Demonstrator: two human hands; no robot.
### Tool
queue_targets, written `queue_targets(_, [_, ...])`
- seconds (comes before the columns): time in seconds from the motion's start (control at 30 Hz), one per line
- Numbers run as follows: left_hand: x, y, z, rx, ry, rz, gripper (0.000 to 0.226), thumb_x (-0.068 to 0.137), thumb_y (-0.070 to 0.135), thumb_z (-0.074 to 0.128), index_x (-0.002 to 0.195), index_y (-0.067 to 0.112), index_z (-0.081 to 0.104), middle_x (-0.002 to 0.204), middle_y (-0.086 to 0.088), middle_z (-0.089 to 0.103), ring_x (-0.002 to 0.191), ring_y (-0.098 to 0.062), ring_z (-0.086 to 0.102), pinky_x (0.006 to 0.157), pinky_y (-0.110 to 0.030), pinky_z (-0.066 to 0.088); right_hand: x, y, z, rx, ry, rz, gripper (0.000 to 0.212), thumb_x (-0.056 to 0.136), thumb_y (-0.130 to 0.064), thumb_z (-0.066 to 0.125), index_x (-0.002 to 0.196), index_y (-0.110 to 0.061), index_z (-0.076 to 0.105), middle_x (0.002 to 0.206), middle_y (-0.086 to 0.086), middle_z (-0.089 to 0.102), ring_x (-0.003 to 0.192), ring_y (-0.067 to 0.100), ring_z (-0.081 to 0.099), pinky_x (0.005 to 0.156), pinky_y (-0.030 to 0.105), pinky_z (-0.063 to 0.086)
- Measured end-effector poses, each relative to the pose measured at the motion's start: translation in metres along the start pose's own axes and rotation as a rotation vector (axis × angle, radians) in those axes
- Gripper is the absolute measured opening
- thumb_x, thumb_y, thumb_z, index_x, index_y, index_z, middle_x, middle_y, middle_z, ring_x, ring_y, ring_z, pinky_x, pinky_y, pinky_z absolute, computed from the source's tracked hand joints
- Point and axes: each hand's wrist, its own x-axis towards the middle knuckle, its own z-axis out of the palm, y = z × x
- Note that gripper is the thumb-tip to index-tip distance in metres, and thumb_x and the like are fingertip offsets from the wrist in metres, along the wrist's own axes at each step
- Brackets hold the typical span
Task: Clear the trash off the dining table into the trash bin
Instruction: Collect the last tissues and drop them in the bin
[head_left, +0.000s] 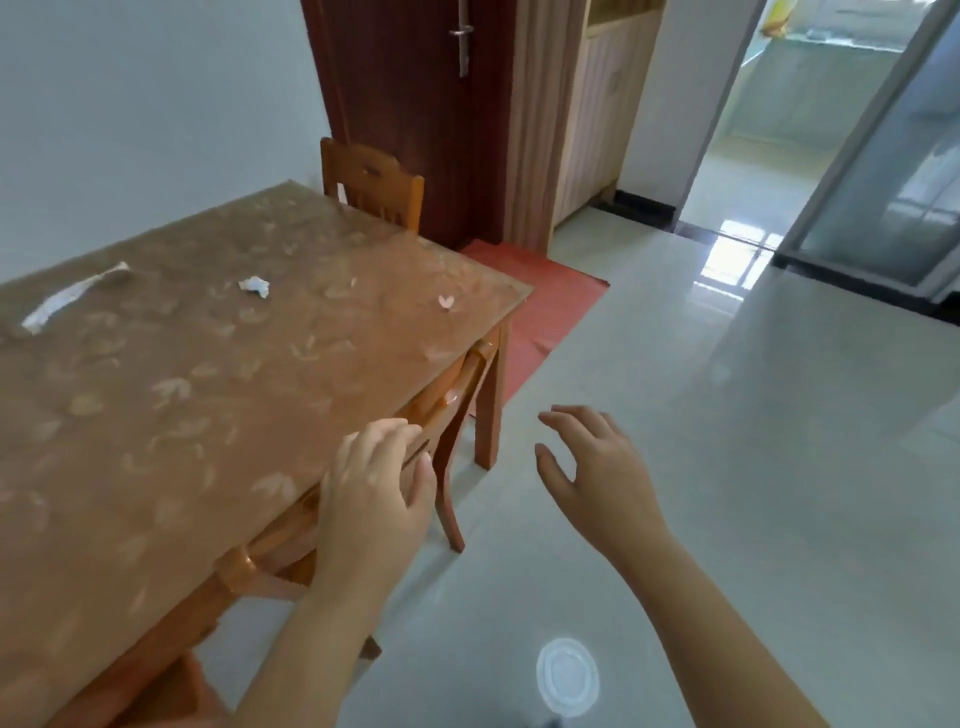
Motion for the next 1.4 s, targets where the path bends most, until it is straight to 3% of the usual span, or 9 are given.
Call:
queue_targets(0.07, [0.02, -0.002, 0.005, 0.036, 0.032, -0.063, 0.024, 0.084, 0.017, 0.056, 0.106, 0.009, 0.061, 0.11, -0.006, 0.062, 0.104, -0.024, 0.052, 0.086, -0.034, 0.038, 0.038, 0.008, 0.004, 0.017, -0.012, -0.047, 0.023, 0.082, -0.016, 0.062, 0.105, -0.011, 0.062, 0.104, 0.006, 0.066, 0.097, 0.024, 0.059, 0.082, 0.035, 0.047])
queue_targets(0.37, [0.105, -0.064, 0.028, 0.129, 0.211, -0.292, 0.02, 0.085, 0.016, 0.057, 0.103, 0.009, 0.062, 0.109, -0.008, 0.062, 0.102, -0.028, 0.055, 0.085, -0.044, 0.043, 0.18, 0.002, 0.08, 0.09, -0.185, -0.271, 0.027, 0.082, -0.018, 0.059, 0.109, -0.014, 0.061, 0.112, 0.004, 0.063, 0.106, 0.025, 0.054, 0.092, 0.04, 0.044])
queue_targets(0.6, [0.186, -0.131, 0.038, 0.18, 0.335, -0.376, 0.019, 0.082, 0.009, 0.061, 0.1, 0.004, 0.064, 0.103, -0.012, 0.065, 0.098, -0.032, 0.059, 0.082, -0.046, 0.045, 0.289, -0.034, 0.155, 0.058, -0.305, -0.446, 0.028, 0.085, -0.024, 0.056, 0.112, -0.016, 0.058, 0.113, 0.003, 0.061, 0.107, 0.024, 0.054, 0.091, 0.039, 0.044])
queue_targets(0.93, [0.254, -0.196, 0.061, 0.35, 0.373, -0.559, 0.021, 0.07, 0.001, 0.07, 0.091, -0.001, 0.065, 0.091, -0.016, 0.067, 0.083, -0.034, 0.062, 0.074, -0.042, 0.051, 0.399, -0.064, 0.266, 0.119, -0.533, -0.62, 0.027, 0.085, -0.022, 0.054, 0.11, -0.012, 0.058, 0.106, 0.006, 0.061, 0.098, 0.028, 0.054, 0.083, 0.04, 0.046])
queue_targets(1.2, [0.304, -0.233, 0.104, 0.516, 0.461, -0.87, 0.02, 0.076, 0.015, 0.056, 0.09, 0.005, 0.065, 0.093, -0.012, 0.067, 0.084, -0.031, 0.062, 0.074, -0.036, 0.046, 0.482, -0.093, 0.39, 0.224, -0.713, -0.823, 0.029, 0.084, -0.019, 0.056, 0.112, -0.012, 0.057, 0.103, 0.01, 0.061, 0.096, 0.03, 0.053, 0.082, 0.04, 0.045])
queue_targets(1.4, [0.333, -0.247, 0.132, 0.457, 0.49, -1.104, 0.033, 0.078, 0.024, 0.045, 0.096, 0.004, 0.064, 0.098, -0.014, 0.066, 0.09, -0.032, 0.06, 0.077, -0.039, 0.049, 0.522, -0.115, 0.48, 0.236, -0.837, -0.861, 0.033, 0.085, -0.019, 0.052, 0.118, -0.014, 0.053, 0.118, 0.009, 0.054, 0.105, 0.03, 0.048, 0.08, 0.041, 0.045])
